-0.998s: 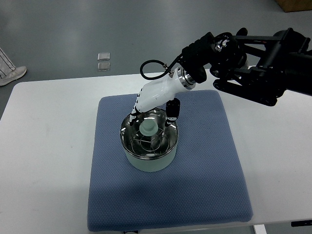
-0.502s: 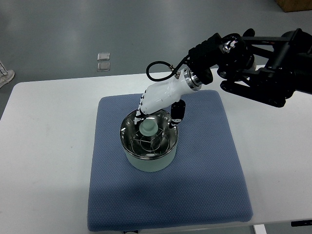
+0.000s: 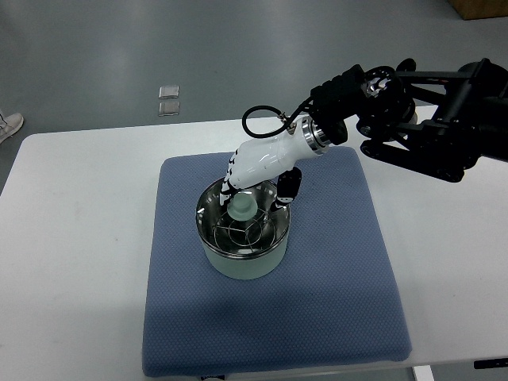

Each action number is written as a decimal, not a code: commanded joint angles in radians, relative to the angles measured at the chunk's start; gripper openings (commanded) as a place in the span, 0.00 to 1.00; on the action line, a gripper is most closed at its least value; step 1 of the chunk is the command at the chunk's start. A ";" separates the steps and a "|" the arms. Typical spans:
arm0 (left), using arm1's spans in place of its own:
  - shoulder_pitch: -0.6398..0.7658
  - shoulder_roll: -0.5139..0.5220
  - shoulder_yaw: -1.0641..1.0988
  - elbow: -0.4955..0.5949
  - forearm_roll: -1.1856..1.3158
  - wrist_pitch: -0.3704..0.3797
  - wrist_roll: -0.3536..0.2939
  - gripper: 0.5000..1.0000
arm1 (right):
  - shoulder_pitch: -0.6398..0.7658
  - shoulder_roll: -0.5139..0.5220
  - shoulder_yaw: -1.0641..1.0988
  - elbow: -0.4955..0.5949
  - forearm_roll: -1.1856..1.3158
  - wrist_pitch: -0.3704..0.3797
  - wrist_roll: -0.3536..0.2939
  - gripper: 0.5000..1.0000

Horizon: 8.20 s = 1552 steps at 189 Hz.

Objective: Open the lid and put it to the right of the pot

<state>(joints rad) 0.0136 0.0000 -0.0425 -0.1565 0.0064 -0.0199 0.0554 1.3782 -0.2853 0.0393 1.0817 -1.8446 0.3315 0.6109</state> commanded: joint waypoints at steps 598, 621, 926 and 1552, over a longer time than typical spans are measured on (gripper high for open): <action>-0.001 0.000 0.000 0.000 0.000 0.000 0.000 1.00 | -0.070 -0.023 0.014 -0.002 0.019 -0.144 0.000 0.45; 0.000 0.000 0.000 -0.002 0.000 0.000 0.000 1.00 | -0.070 -0.023 0.014 -0.002 0.019 -0.144 0.000 0.43; 0.000 0.000 0.000 0.000 0.000 0.000 0.000 1.00 | -0.028 -0.038 0.102 -0.042 0.047 -0.085 0.000 0.00; 0.000 0.000 0.000 0.000 0.000 0.000 0.000 1.00 | -0.559 -0.040 0.195 -0.477 1.901 -0.128 0.000 0.83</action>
<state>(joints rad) 0.0139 0.0000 -0.0429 -0.1565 0.0064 -0.0199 0.0553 0.8537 -0.3405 0.1856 0.6101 -0.0407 0.2052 0.6108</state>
